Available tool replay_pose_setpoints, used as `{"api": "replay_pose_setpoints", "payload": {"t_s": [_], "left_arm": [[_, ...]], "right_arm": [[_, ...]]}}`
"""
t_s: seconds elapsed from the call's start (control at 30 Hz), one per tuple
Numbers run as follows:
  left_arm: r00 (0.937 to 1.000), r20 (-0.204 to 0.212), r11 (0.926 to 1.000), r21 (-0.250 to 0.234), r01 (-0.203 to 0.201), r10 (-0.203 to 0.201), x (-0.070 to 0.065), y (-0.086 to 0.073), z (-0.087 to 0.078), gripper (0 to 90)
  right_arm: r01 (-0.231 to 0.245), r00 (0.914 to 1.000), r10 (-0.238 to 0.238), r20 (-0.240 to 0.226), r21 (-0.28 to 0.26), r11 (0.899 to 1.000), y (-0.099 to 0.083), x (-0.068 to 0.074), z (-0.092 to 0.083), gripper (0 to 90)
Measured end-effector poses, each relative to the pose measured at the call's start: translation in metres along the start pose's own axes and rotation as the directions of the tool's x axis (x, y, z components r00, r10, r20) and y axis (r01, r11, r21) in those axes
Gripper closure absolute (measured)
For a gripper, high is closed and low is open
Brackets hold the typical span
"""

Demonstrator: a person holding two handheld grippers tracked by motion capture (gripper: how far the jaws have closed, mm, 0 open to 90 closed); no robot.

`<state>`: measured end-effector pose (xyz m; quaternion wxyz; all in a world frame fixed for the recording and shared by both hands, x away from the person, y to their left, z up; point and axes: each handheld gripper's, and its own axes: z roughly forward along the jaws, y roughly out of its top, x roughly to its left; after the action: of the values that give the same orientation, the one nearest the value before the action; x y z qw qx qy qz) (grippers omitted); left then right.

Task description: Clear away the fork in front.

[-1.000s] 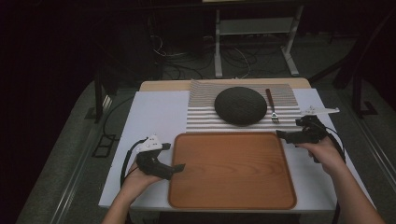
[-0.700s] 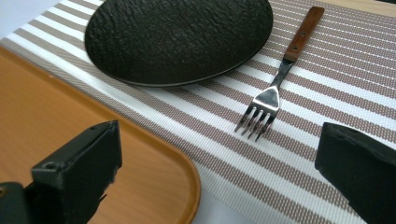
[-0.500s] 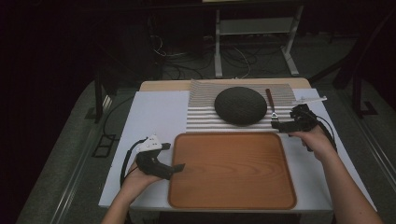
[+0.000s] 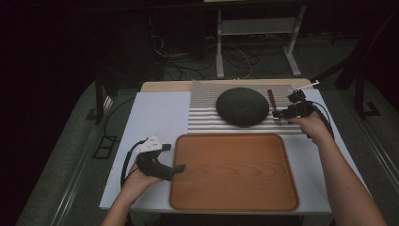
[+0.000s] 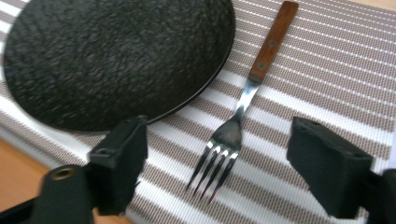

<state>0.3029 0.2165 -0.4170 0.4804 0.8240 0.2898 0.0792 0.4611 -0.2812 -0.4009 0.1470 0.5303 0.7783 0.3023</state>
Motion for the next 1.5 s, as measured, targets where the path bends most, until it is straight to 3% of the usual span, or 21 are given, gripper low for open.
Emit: {"api": "replay_pose_setpoints", "payload": {"t_s": [0.1,0.2,0.33,0.4,0.6,0.87,1.03,1.17,1.5], "left_arm": [[1.0,0.002,1.0,0.001,0.0,0.0,0.0,0.0,0.0,0.0],[1.0,0.003,1.0,0.002,-0.004,0.004,0.0,-0.001,0.0,0.0],[1.0,0.005,1.0,-0.001,-0.002,0.002,0.001,-0.001,0.0,0.0],[1.0,0.004,1.0,-0.002,-0.002,0.002,0.001,-0.001,0.0,0.0],[1.0,-0.001,1.0,-0.004,-0.003,0.003,0.001,-0.001,-0.001,0.0],[1.0,0.002,1.0,-0.007,-0.001,0.001,0.002,-0.001,-0.002,0.0],[1.0,0.002,1.0,-0.008,-0.002,0.002,0.002,-0.001,-0.002,0.0],[1.0,0.0,1.0,-0.007,-0.001,0.001,0.002,-0.001,-0.002,0.0],[1.0,0.0,1.0,-0.008,-0.004,0.004,0.001,-0.001,-0.003,0.0]], "right_arm": [[-0.012,0.9998,0.011,0.019,0.025,1.0,0.008,-0.004,0.007,28.5],[-0.032,0.999,0.03,0.032,0.064,0.997,0.015,-0.01,0.015,41.4],[-0.051,0.9981,0.047,0.04,0.106,0.993,0.023,-0.018,0.027,47.8],[-0.064,0.9977,0.061,0.028,0.127,0.99,0.027,-0.021,0.033,48.4],[-0.057,0.9968,0.047,0.065,0.173,0.983,0.042,-0.025,0.046,52.6],[-0.061,0.996,0.044,0.078,0.224,0.973,0.055,-0.027,0.06,59.3],[-0.069,0.9958,0.053,0.075,0.235,0.969,0.06,-0.027,0.067,61.4],[-0.059,0.9954,0.035,0.089,0.278,0.959,0.061,-0.026,0.072,63.1],[-0.064,0.9949,0.035,0.095,0.314,0.947,0.064,-0.026,0.082,67.1]]}}
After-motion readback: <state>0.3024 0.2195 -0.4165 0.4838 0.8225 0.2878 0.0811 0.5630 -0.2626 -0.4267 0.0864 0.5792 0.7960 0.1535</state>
